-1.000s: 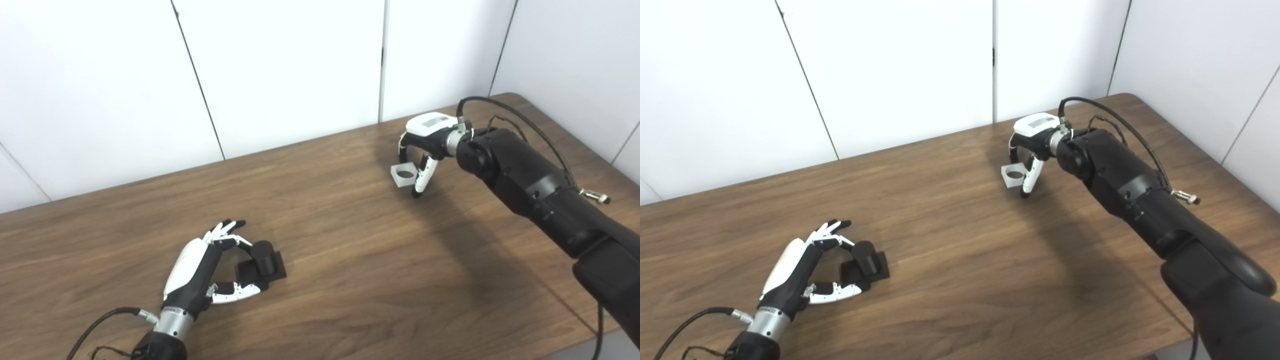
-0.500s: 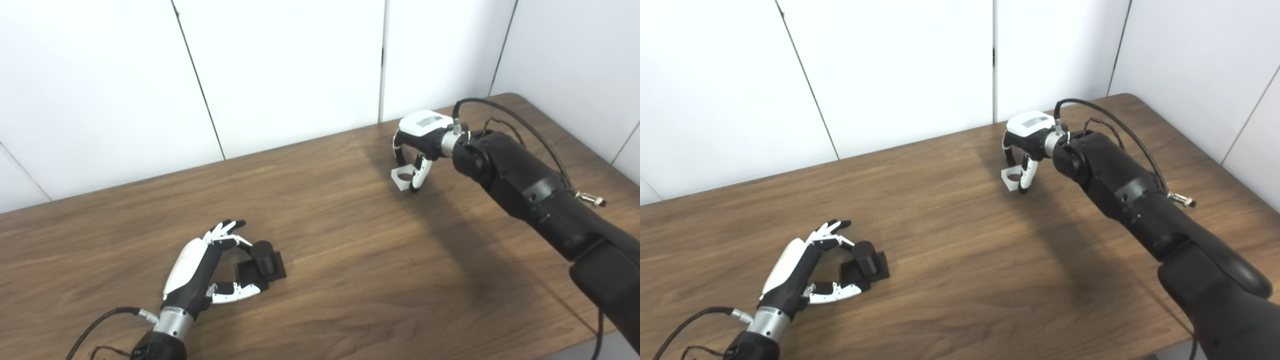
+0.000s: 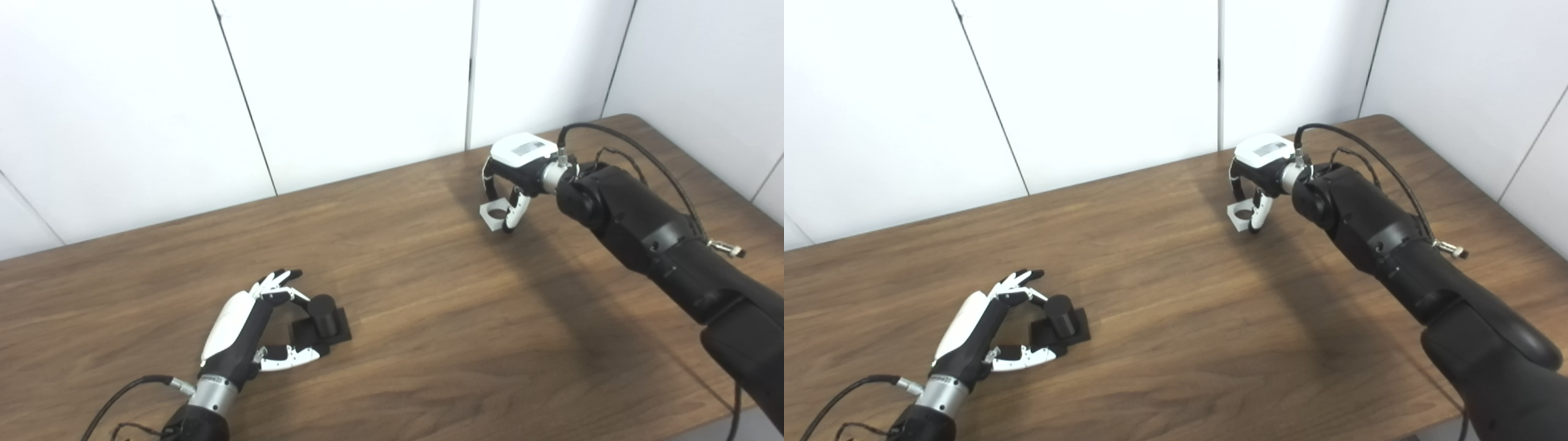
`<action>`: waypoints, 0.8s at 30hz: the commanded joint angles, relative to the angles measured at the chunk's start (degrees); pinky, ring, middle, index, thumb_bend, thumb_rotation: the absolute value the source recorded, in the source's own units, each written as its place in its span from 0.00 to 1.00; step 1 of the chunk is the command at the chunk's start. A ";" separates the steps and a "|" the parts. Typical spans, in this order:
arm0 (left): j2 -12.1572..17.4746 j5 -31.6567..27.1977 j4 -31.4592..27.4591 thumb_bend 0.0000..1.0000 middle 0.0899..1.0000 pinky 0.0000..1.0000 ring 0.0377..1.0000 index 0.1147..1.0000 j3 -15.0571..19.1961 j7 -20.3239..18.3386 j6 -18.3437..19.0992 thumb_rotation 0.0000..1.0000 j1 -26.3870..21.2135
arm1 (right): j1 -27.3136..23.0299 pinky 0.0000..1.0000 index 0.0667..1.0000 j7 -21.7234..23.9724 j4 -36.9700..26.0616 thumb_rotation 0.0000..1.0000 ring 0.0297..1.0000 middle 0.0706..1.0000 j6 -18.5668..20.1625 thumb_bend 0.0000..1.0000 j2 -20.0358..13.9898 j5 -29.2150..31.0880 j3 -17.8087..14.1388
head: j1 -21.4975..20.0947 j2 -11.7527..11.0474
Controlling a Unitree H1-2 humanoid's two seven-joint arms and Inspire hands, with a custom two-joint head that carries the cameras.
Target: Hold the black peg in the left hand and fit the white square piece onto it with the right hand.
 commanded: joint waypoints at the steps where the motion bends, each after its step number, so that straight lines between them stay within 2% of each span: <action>1: 1.67 1.68 0.59 0.52 0.91 1.00 0.98 0.42 -0.12 -1.16 1.68 0.07 0.24 | -0.90 0.93 0.45 -1.55 -0.85 0.14 0.86 0.79 -0.12 0.52 -1.65 -0.73 -0.72 | 0.06 0.04; 10: 1.50 1.81 1.37 0.52 0.91 1.00 0.98 0.42 -0.32 -1.05 1.49 0.07 -0.28 | 0.33 0.95 0.45 -3.20 -5.37 0.14 0.87 0.78 -0.70 0.52 -2.32 1.52 -4.64 | -0.38 -0.24; 24: 1.13 2.14 2.38 0.52 0.91 1.00 0.98 0.42 -0.74 -0.31 1.11 0.07 -0.78 | 1.27 0.98 0.44 -1.08 -15.15 0.14 0.87 0.77 -2.14 0.52 -5.19 4.03 -9.26 | -0.12 -0.34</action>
